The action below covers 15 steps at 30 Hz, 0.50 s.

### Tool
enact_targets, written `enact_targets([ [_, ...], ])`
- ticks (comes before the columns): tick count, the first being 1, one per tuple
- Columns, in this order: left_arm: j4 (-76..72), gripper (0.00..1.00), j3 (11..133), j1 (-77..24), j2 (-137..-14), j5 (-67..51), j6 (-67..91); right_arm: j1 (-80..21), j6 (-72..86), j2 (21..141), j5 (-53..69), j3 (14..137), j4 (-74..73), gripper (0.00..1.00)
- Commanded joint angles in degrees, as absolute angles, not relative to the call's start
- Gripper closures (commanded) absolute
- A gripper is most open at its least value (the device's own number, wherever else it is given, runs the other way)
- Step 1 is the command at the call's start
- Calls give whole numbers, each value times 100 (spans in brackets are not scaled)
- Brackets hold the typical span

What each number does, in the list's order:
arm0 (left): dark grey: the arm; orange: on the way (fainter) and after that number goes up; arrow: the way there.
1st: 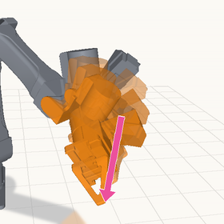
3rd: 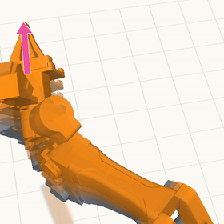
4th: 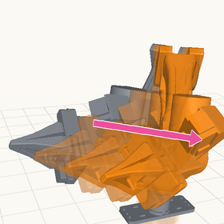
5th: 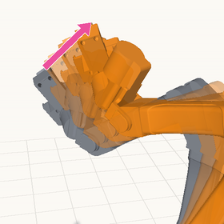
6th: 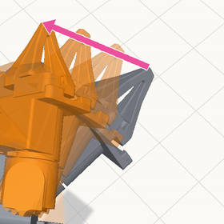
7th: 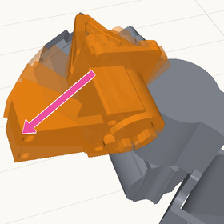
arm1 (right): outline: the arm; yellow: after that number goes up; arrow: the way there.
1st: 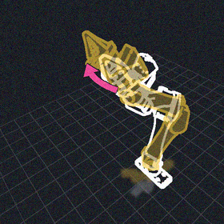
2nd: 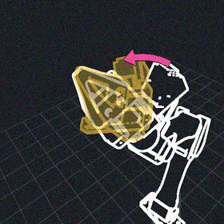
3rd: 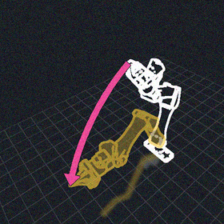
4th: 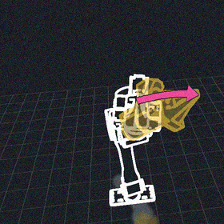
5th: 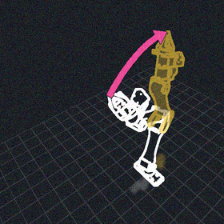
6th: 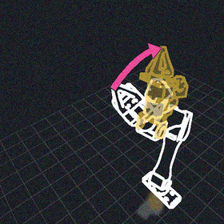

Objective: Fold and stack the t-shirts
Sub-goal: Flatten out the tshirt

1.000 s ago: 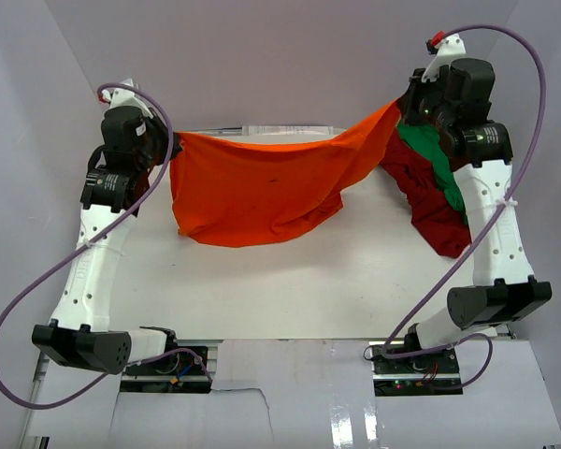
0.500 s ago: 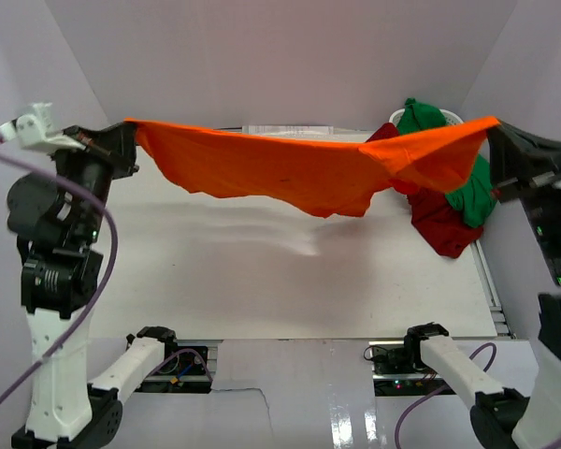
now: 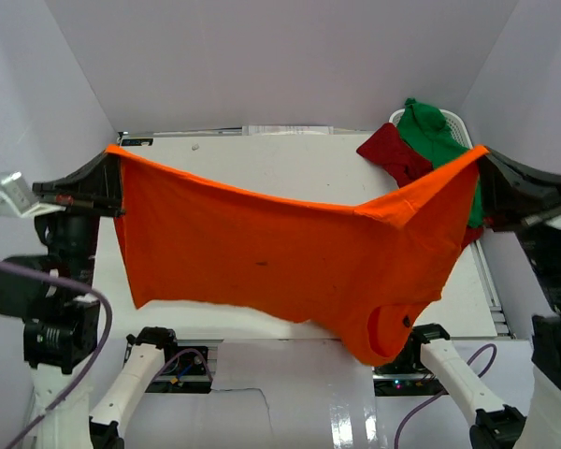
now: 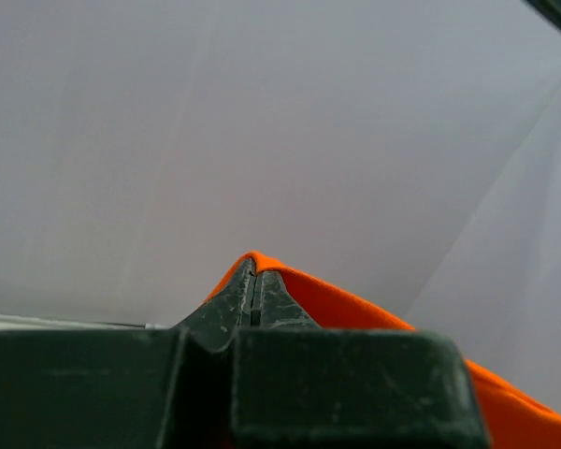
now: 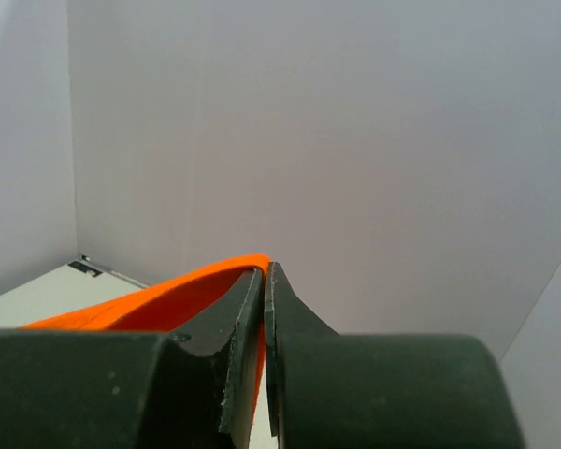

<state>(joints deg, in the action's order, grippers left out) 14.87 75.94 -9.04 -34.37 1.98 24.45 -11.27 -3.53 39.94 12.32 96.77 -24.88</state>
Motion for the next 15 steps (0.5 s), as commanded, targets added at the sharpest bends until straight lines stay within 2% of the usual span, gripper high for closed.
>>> enact_targets([
  [1,1406,100,7401,-853,-4709,561,2635,-1099,-334,5243,906,9527,-1969,92],
  [4,1020,100,7242,-765,-5596,703,2733,-1107,-421,6078,625,9746,-1812,92],
  [8,1124,100,8101,-510,-7002,650,2936,-1081,-510,7266,466,10727,-1837,92],
  [12,1441,100,10163,-510,-8723,536,2734,-1037,-668,8802,97,12109,-2013,92],
  [15,1827,100,11281,-510,-9402,475,2532,-1037,-703,9716,220,13495,-2126,92],
])
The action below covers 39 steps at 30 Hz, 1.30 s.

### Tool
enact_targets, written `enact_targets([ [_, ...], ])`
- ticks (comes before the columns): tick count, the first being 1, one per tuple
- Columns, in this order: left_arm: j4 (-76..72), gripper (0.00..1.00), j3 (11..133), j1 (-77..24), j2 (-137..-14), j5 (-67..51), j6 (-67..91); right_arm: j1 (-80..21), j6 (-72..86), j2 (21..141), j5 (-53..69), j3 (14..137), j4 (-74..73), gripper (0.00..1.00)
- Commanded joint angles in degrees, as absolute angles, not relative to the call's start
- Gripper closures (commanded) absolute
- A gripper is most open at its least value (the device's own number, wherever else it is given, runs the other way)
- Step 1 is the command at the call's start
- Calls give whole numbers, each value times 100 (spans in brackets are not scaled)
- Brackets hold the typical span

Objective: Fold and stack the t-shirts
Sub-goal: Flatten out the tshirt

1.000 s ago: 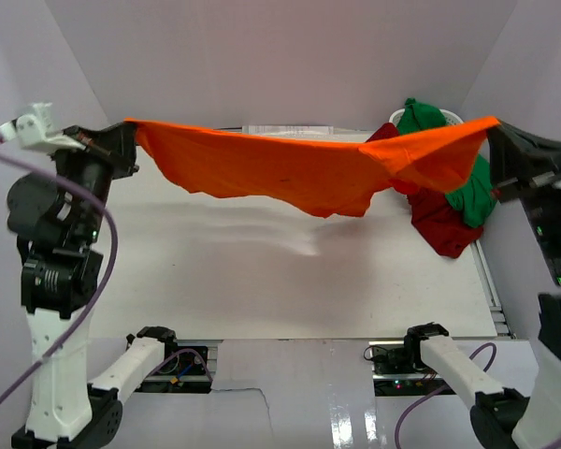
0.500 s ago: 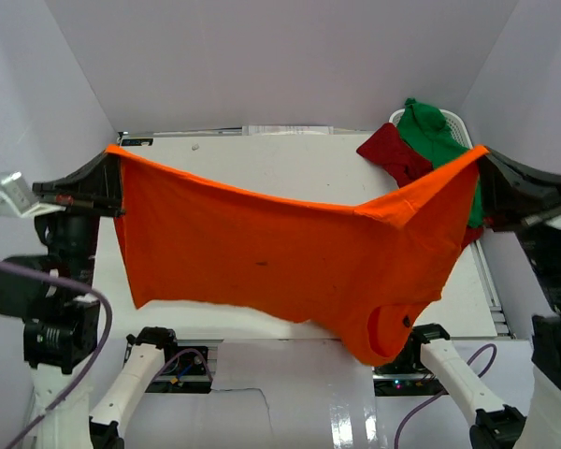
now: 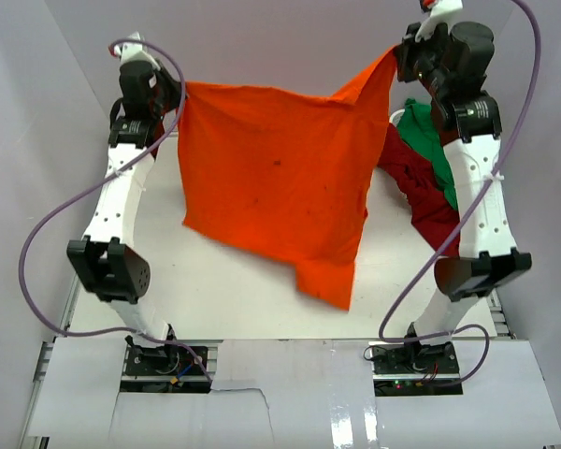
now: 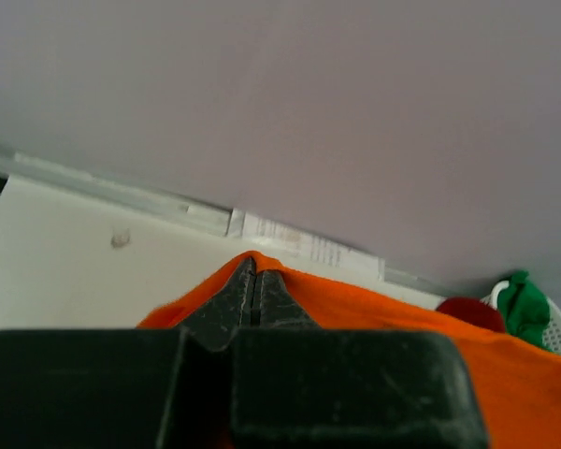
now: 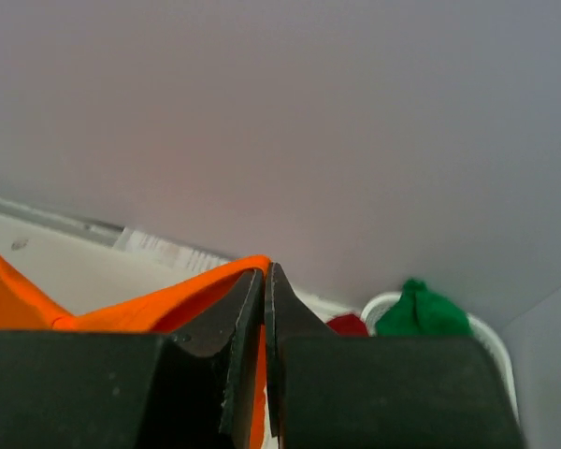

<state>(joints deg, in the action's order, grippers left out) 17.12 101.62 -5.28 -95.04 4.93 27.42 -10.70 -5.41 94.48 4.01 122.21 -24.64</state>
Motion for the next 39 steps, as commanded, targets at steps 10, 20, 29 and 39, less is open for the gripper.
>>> enact_targets([
  [10,1717,100,10667,-457,-8880,633,2680,-1020,-747,8114,27,11017,-1231,92],
  [20,1695,100,5944,-475,-5733,1090,3497,-1081,771,5416,570,5830,-465,92],
  [29,3329,100,4553,-712,-4930,1168,3744,-1652,2335,4195,518,2797,-1863,92],
  [39,5060,100,5158,-1450,-7231,1959,3945,-2865,3216,4157,-191,2865,-3260,92],
])
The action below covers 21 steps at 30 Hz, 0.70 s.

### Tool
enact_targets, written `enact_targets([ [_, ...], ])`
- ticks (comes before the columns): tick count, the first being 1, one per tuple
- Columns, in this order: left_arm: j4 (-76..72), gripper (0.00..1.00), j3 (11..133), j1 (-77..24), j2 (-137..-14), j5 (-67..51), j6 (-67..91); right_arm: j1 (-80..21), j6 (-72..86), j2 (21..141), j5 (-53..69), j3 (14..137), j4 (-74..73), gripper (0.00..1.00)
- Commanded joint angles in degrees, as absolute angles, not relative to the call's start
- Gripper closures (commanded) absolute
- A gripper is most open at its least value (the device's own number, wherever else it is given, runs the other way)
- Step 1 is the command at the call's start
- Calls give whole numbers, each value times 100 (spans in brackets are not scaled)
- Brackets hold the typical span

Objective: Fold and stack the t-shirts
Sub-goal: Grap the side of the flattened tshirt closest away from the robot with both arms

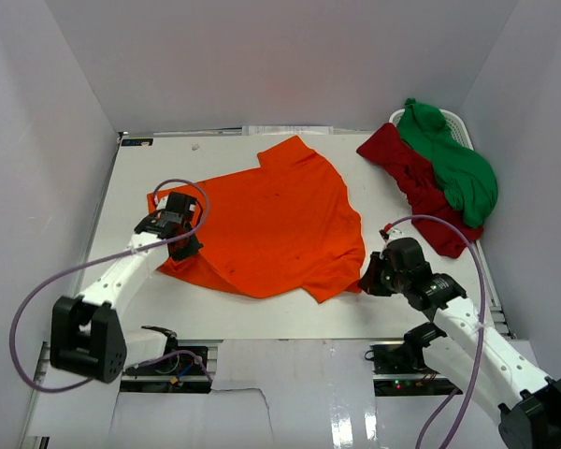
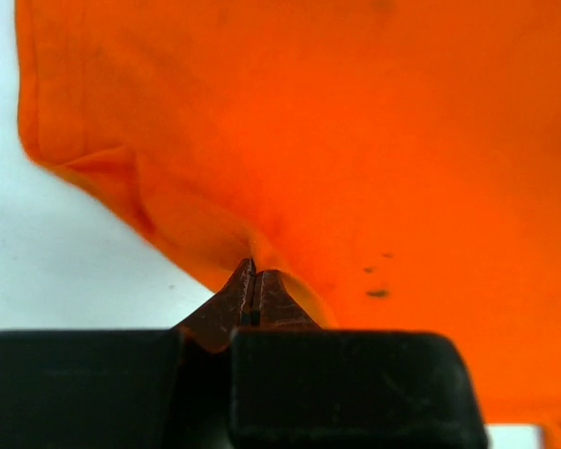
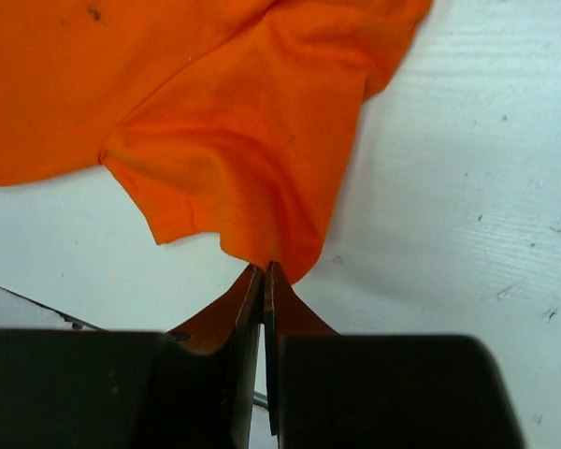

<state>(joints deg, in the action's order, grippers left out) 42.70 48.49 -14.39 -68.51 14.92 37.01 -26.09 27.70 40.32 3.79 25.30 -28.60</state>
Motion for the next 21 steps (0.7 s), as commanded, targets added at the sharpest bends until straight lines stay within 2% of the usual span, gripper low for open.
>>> enact_targets([
  [1,5123,100,5255,-1459,-7503,2003,3990,-2926,3208,4244,-167,2874,-3243,92],
  [9,5554,100,5273,-1503,-6953,1908,4402,-3015,2980,4693,-623,3461,-3129,92],
  [15,6028,100,4984,-1503,-5977,1310,5018,-3015,2584,5737,-695,4016,-2796,92],
  [21,6864,100,5167,-1503,-5827,1555,5326,-3006,2233,6485,-571,4464,-2444,92],
])
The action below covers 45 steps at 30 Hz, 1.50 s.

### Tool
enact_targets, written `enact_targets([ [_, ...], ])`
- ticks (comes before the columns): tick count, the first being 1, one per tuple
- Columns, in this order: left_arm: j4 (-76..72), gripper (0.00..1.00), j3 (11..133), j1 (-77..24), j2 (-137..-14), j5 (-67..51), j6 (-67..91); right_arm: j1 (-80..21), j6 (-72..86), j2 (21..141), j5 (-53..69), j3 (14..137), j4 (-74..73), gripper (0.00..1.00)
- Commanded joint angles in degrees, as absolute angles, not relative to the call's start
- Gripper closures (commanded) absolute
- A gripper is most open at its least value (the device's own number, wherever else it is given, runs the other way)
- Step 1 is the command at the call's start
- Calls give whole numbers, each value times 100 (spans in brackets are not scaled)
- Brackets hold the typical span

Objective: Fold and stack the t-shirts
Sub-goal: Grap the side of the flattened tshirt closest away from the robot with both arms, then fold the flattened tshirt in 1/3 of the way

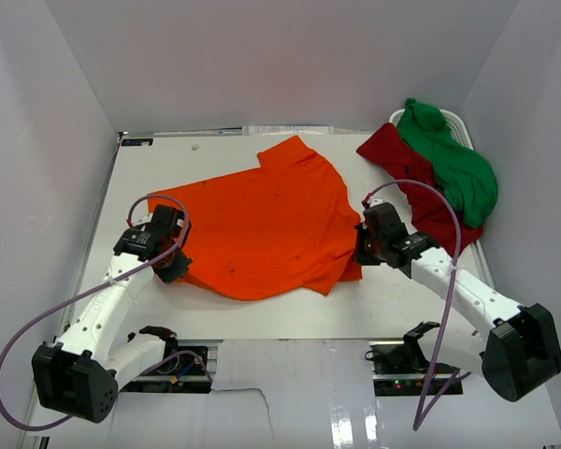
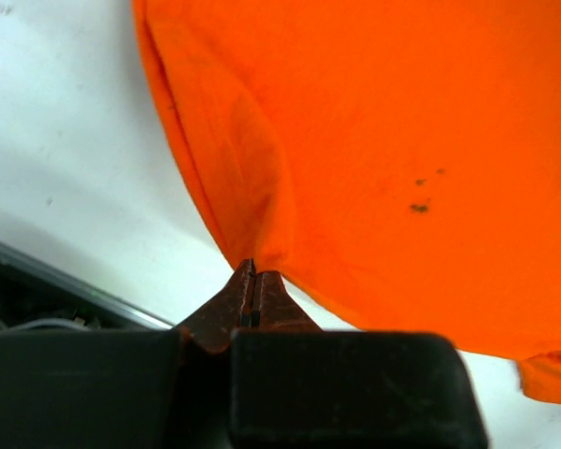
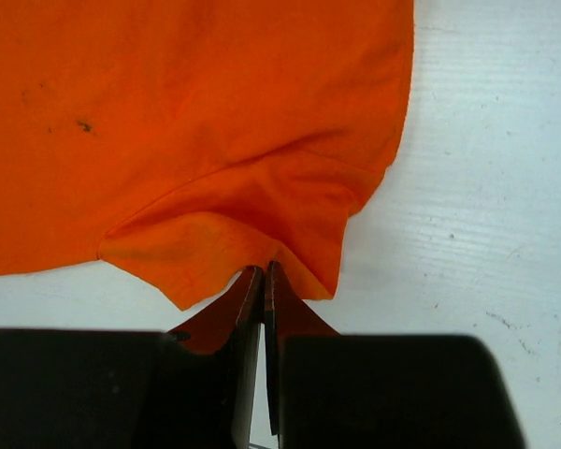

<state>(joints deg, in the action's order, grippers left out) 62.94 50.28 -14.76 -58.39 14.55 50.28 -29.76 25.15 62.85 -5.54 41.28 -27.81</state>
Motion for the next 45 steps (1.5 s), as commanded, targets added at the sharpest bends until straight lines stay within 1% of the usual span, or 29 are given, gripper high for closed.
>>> enact_targets([
  [1,6925,100,5185,-1503,-5836,1590,5361,-3006,2198,6547,-589,4578,-2400,92],
  [8,7277,100,5151,-1503,-6135,1494,5721,-2962,1811,7259,-765,5246,-2373,92],
  [14,7585,100,4983,-1494,-5766,1634,6029,-2742,1635,7716,-703,5686,-2312,92],
  [22,7866,100,5062,-1372,-5810,1898,6267,-2505,1451,8059,-651,6081,-2250,92],
  [27,7779,100,5062,-1108,-5888,1925,6126,-2400,1371,8305,-554,6424,-2259,92],
  [45,7295,100,5071,-721,-6293,2004,5731,-2355,1090,9000,-141,7409,-2276,92],
])
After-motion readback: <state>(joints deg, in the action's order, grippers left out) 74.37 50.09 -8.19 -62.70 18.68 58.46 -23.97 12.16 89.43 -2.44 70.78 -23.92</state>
